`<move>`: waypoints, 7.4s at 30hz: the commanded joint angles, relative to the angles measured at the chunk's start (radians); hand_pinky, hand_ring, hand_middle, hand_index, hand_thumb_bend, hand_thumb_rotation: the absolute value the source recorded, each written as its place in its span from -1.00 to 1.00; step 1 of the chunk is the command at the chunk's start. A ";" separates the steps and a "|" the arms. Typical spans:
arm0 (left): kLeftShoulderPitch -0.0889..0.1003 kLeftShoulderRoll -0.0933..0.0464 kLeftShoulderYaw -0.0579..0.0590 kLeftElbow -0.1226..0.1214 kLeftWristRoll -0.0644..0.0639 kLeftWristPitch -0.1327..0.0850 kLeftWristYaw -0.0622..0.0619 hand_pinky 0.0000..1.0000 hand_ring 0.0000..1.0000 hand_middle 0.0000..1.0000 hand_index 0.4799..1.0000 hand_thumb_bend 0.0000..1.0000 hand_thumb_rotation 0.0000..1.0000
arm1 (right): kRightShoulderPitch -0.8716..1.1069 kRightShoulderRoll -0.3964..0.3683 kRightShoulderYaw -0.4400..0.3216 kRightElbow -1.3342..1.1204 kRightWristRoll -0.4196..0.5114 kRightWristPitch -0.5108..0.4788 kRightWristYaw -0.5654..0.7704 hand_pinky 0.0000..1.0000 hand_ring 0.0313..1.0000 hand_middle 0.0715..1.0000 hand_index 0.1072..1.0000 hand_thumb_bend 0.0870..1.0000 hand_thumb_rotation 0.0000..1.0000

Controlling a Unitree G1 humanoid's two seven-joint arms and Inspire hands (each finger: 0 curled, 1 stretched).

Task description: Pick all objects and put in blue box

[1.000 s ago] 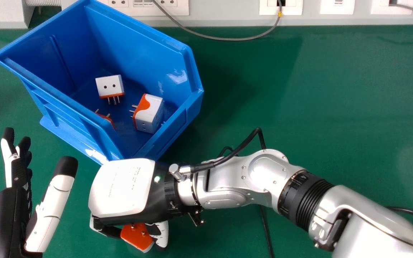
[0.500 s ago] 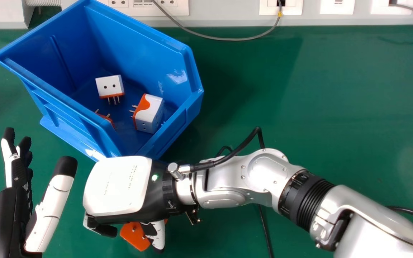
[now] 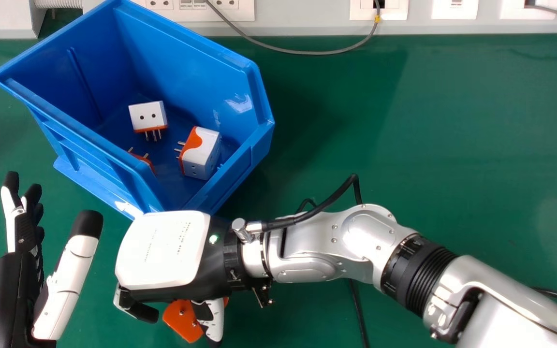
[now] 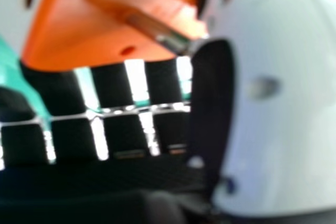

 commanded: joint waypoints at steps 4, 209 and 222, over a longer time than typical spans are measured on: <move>-0.002 0.006 0.004 -0.024 -0.004 -0.001 -0.005 1.00 1.00 1.00 1.00 0.62 0.76 | -0.011 0.003 -0.022 -0.003 0.040 -0.021 0.023 -0.71 -0.72 -0.43 -0.16 -0.05 -0.94; -0.082 0.034 0.070 0.008 -0.079 0.050 -0.063 1.00 1.00 1.00 1.00 0.55 0.72 | 0.425 -0.404 -0.504 -0.832 0.488 0.113 0.521 -0.24 -0.19 -0.11 -0.17 -0.09 -1.00; -0.080 0.037 0.072 0.012 -0.085 0.044 -0.063 1.00 1.00 1.00 1.00 0.55 0.72 | 0.454 -0.399 -0.501 -0.844 0.480 0.123 0.512 -0.21 -0.19 -0.15 -0.16 -0.09 -1.00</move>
